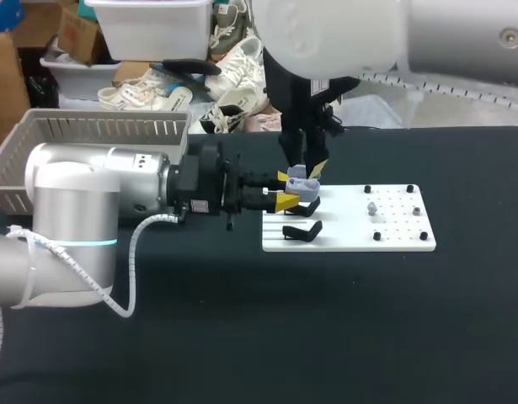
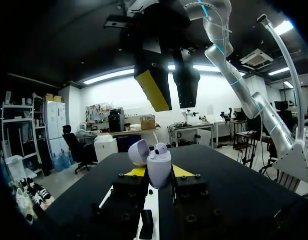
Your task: Pick up each earbud case from the left stands, insert the matching earbuds, close the lid, and place the case in the box.
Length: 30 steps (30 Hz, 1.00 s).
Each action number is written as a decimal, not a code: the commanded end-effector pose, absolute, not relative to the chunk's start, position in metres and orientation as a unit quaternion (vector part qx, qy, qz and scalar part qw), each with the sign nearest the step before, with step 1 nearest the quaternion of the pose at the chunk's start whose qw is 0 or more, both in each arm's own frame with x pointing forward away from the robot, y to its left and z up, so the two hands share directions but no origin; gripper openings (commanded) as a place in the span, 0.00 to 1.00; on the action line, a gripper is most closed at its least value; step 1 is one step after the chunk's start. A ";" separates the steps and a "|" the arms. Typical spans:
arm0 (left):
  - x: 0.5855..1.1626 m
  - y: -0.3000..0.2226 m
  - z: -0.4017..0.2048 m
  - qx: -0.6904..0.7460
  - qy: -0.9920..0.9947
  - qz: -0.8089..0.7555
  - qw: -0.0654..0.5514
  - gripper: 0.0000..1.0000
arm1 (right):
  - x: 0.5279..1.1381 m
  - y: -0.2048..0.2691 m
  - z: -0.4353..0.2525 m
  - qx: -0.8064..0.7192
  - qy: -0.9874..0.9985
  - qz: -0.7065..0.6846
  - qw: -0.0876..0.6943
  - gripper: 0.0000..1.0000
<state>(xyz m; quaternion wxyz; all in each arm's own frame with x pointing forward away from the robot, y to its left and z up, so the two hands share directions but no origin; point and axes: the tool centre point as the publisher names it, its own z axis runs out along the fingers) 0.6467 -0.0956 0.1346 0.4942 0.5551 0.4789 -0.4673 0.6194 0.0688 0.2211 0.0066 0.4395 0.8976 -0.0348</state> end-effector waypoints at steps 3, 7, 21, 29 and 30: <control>0.647 -0.096 0.134 0.555 0.479 -0.467 0.495 0.00 | 0.591 0.039 0.228 0.363 0.930 0.032 0.052 0.42; 0.647 -0.096 0.134 0.555 0.479 -0.467 0.495 0.00 | 0.589 0.023 0.227 0.309 0.949 0.040 0.058 0.51; 0.647 -0.096 0.134 0.555 0.479 -0.467 0.495 0.00 | 0.604 -0.024 0.214 0.215 0.974 0.038 0.067 0.71; 0.647 -0.096 0.134 0.555 0.479 -0.467 0.495 0.00 | 0.623 -0.047 0.186 0.201 0.976 0.042 0.072 0.63; 0.647 -0.096 0.134 0.555 0.479 -0.467 0.495 0.00 | 0.625 -0.048 0.181 0.201 0.976 0.043 0.072 0.60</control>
